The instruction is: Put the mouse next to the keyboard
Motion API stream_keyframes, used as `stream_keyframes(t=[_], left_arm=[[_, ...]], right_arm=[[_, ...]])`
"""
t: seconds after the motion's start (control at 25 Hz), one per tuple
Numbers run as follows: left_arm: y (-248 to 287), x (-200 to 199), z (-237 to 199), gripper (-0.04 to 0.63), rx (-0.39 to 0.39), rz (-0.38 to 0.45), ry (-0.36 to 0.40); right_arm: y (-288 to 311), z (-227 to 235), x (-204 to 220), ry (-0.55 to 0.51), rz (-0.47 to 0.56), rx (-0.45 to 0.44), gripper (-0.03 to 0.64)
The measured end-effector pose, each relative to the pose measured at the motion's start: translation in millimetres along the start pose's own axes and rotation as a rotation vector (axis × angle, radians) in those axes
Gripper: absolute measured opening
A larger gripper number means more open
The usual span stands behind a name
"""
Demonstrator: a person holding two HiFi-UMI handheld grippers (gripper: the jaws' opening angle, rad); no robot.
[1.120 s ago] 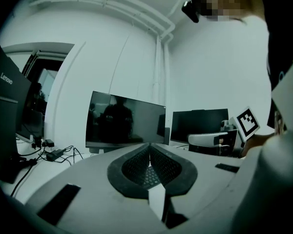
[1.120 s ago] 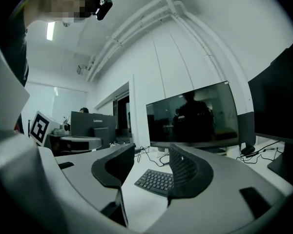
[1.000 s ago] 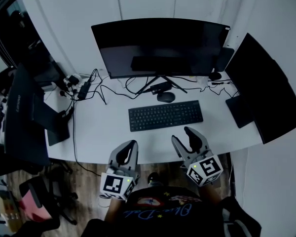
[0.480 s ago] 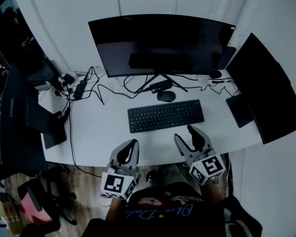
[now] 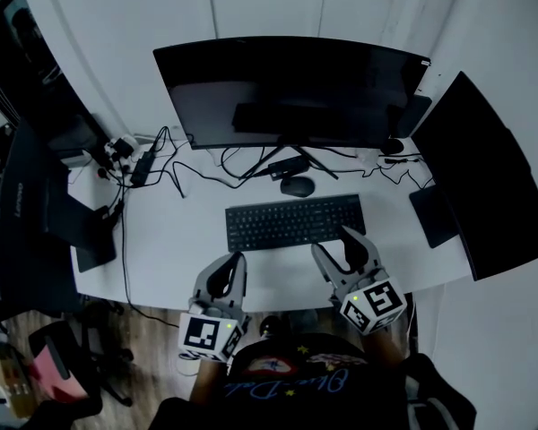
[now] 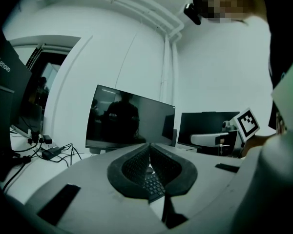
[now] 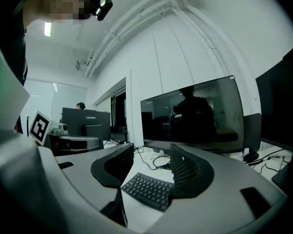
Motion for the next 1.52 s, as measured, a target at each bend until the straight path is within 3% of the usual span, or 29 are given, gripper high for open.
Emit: stream_keyframes(t=[0.16, 0.52, 0.84, 1.08, 1.52], left_arm=[[15.5, -0.2, 5.9, 0.003, -0.015, 0.05, -0.034], [57.6, -5.1, 24.7, 0.003, -0.044, 0.087, -0.035], [88.5, -1.6, 36.4, 0.002, -0.114, 0.057, -0.029], [100.0, 1.3, 37.1, 0.003, -0.164, 0.021, -0.009], [117.5, 0.0, 12.1, 0.003, -0.16, -0.007, -0.027]], right_arm=[[4.1, 21.6, -4.0, 0.0, 0.005, -0.028, 0.199], [18.3, 71.9, -9.3, -0.002, -0.001, -0.096, 0.201], [39.2, 110.2, -2.6, -0.068, -0.056, -0.209, 0.206], [66.2, 129.9, 11.2, -0.124, -0.147, -0.289, 0.216], [135.1, 151.1, 56.2, -0.187, -0.412, -0.438, 0.225]])
Point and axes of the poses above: the fingertips, and each gripper's own axes: y forward along the fingers, z to its right, x out of its underside, the point moved 7 cm from there along -y, backward along the fingers, and after that the axes turned 8 degrees about -x, right-handed, at the moved point
